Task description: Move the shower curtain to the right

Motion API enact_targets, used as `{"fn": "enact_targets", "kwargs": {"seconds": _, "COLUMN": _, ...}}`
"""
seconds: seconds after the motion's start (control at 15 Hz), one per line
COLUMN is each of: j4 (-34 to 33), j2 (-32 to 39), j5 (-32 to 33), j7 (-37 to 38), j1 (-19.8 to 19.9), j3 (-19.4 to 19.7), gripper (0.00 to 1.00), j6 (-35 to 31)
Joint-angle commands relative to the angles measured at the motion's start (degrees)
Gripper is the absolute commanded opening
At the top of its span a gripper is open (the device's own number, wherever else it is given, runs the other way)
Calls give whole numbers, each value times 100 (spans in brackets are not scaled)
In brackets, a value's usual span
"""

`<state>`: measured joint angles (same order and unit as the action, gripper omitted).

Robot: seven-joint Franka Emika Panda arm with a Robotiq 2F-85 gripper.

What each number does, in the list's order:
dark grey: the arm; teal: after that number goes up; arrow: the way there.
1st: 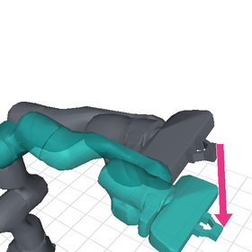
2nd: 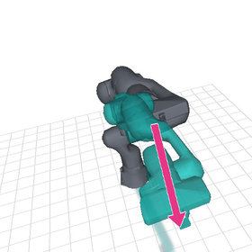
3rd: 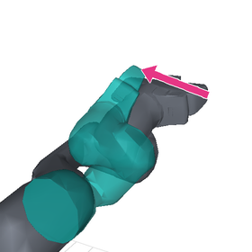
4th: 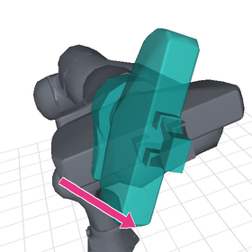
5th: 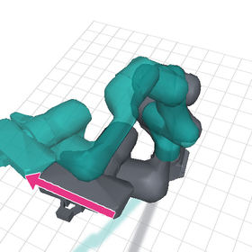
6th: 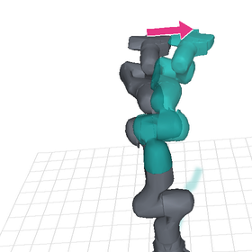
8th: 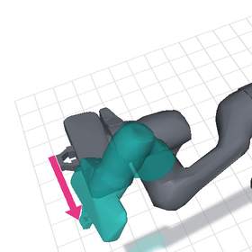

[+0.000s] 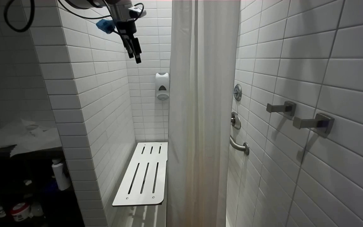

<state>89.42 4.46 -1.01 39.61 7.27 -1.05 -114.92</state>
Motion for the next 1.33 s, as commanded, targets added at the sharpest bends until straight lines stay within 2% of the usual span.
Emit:
{"fn": "enact_targets", "kwargs": {"seconds": 0.0, "j4": -32, "j2": 12, "j5": -20, "j7": -13, "j1": -180, "j3": 190, "gripper": 100, "j6": 26}}
{"fn": "enact_targets", "kwargs": {"seconds": 0.73, "j4": -77, "j2": 61, "j5": -45, "j7": -43, "j1": -205, "j3": 222, "gripper": 100, "j6": 44}}
{"fn": "enact_targets", "kwargs": {"seconds": 1.0, "j4": -384, "j2": 410, "j5": -270, "j7": -139, "j1": -224, "j3": 278, "gripper": 100, "j6": 424}}
{"fn": "enact_targets", "kwargs": {"seconds": 1.27, "j4": -794, "j2": 916, "j5": -27, "j7": 32, "j1": -333, "j3": 318, "gripper": 100, "j6": 635}}
